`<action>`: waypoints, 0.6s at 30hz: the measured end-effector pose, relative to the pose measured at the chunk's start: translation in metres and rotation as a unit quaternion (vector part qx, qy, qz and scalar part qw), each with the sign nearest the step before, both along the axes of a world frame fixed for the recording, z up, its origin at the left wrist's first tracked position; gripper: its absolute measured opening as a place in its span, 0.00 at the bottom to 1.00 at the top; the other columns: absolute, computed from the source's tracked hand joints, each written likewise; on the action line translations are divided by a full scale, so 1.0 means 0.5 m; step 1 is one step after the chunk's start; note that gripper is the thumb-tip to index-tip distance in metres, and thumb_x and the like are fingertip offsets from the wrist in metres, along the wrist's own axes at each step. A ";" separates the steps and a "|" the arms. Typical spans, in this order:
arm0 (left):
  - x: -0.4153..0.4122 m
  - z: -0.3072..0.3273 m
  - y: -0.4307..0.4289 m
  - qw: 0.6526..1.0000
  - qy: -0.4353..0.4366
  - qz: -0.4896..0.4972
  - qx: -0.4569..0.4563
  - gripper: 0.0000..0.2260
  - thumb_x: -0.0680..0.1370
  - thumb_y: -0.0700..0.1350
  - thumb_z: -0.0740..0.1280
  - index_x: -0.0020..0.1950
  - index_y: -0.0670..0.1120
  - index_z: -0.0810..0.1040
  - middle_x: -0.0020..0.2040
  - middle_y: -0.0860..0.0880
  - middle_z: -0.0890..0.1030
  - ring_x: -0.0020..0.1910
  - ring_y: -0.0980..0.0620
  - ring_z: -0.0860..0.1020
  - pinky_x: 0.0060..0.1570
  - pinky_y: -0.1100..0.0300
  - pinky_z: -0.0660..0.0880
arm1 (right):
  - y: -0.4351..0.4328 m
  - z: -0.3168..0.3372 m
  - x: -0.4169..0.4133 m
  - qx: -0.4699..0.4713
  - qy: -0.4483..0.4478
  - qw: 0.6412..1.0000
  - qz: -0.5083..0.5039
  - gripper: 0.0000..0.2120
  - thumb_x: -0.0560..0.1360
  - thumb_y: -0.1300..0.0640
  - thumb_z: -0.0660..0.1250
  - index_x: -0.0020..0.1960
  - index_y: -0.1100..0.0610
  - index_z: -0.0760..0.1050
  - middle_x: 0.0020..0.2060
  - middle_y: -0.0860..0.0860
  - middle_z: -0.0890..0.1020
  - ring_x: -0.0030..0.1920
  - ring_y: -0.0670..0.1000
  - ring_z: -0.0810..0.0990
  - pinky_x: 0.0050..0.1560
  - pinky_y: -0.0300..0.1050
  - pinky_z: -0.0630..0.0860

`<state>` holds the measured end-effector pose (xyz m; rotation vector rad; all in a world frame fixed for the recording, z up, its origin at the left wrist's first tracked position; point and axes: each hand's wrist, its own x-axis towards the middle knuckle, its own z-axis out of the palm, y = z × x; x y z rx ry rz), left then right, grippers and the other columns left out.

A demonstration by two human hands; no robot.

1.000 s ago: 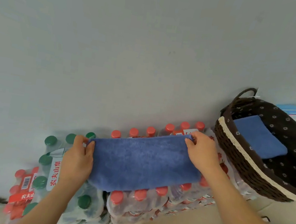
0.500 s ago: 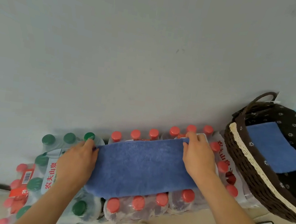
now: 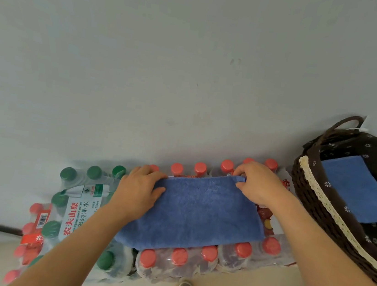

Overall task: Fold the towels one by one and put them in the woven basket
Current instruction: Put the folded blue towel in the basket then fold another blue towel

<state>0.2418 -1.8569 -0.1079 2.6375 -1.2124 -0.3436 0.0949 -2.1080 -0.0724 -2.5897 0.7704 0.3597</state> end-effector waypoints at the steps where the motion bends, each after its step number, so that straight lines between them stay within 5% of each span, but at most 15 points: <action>1: 0.004 0.001 -0.005 1.000 0.004 -0.001 0.012 0.15 0.76 0.51 0.63 0.63 0.55 0.75 0.57 0.51 0.75 0.57 0.47 0.72 0.55 0.47 0.72 | -0.003 0.003 0.005 0.007 0.008 1.000 0.001 0.07 0.74 0.59 0.65 0.48 0.54 0.81 0.47 0.53 0.82 0.44 0.54 0.80 0.46 0.52 0.79; 8: 0.026 0.031 -0.030 0.995 0.047 -0.057 0.065 0.14 0.75 0.47 0.64 0.61 0.51 0.72 0.55 0.48 0.76 0.54 0.46 0.74 0.51 0.56 0.69 | -0.021 0.018 0.021 0.108 0.005 0.994 -0.014 0.08 0.72 0.64 0.68 0.46 0.52 0.78 0.47 0.48 0.80 0.49 0.49 0.78 0.49 0.43 0.76; 13: 0.027 0.048 -0.045 0.988 0.011 -0.082 0.133 0.18 0.75 0.50 0.62 0.65 0.57 0.68 0.59 0.53 0.75 0.60 0.49 0.72 0.57 0.49 0.69 | -0.042 0.044 0.012 0.225 -0.020 0.973 -0.040 0.14 0.71 0.65 0.71 0.55 0.54 0.80 0.49 0.48 0.81 0.51 0.47 0.79 0.53 0.40 0.75; 15: 0.026 0.052 -0.052 0.988 0.027 -0.084 0.130 0.16 0.74 0.47 0.63 0.62 0.55 0.71 0.56 0.52 0.74 0.58 0.49 0.72 0.56 0.49 0.70 | -0.047 0.055 0.008 0.238 -0.023 0.970 -0.033 0.13 0.72 0.66 0.70 0.52 0.52 0.82 0.48 0.47 0.83 0.48 0.46 0.80 0.53 0.42 0.77; 18: 0.025 0.055 -0.054 0.990 0.102 -0.075 0.068 0.11 0.69 0.46 0.65 0.51 0.52 0.72 0.47 0.54 0.76 0.50 0.48 0.76 0.48 0.55 0.72 | -0.047 0.064 0.005 0.241 -0.038 0.968 -0.051 0.12 0.73 0.67 0.69 0.46 0.50 0.82 0.41 0.50 0.83 0.34 0.46 0.79 0.39 0.40 0.78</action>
